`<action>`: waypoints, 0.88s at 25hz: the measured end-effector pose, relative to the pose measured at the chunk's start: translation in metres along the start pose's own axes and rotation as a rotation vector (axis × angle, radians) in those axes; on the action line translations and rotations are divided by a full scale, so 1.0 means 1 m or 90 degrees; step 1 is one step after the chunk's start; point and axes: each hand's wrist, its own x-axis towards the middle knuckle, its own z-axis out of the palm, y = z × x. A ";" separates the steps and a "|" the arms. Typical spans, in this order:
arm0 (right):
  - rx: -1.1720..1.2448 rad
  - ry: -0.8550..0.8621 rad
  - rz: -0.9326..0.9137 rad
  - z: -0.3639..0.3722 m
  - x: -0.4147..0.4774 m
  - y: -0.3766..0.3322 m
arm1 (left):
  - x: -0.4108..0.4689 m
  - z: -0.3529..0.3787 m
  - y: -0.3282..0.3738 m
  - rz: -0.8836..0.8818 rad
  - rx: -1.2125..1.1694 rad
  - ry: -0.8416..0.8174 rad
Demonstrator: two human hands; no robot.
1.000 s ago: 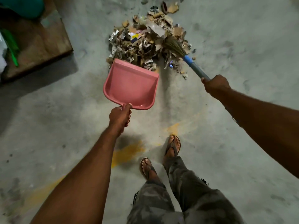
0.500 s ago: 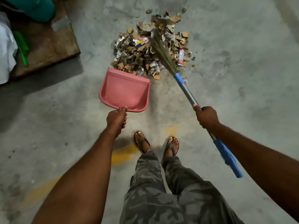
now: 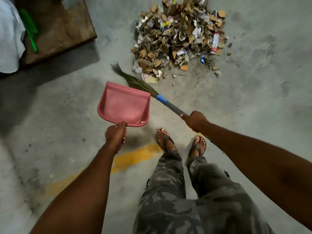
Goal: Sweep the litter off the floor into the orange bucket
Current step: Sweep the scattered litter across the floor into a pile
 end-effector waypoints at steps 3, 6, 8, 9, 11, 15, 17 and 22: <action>0.110 0.034 0.101 -0.005 0.024 -0.020 | 0.019 -0.005 0.007 0.022 0.023 -0.032; 0.225 0.107 0.120 -0.026 0.035 -0.024 | 0.025 0.004 0.026 0.036 0.025 -0.060; 0.272 0.163 0.127 -0.046 0.032 -0.023 | 0.021 0.014 0.045 0.050 0.017 -0.081; 0.281 0.186 0.131 -0.055 0.029 -0.020 | 0.018 0.020 0.055 0.060 0.015 -0.089; 0.281 0.221 0.134 -0.069 0.021 -0.012 | 0.009 0.029 0.074 0.078 0.011 -0.095; 0.306 0.253 0.125 -0.088 -0.003 0.009 | -0.017 0.036 0.098 0.106 -0.014 -0.092; 0.296 0.264 0.106 -0.094 -0.019 0.019 | -0.032 0.033 0.100 0.118 -0.022 -0.082; 0.251 0.249 0.057 -0.098 -0.069 0.050 | -0.079 0.025 0.085 0.124 -0.062 -0.044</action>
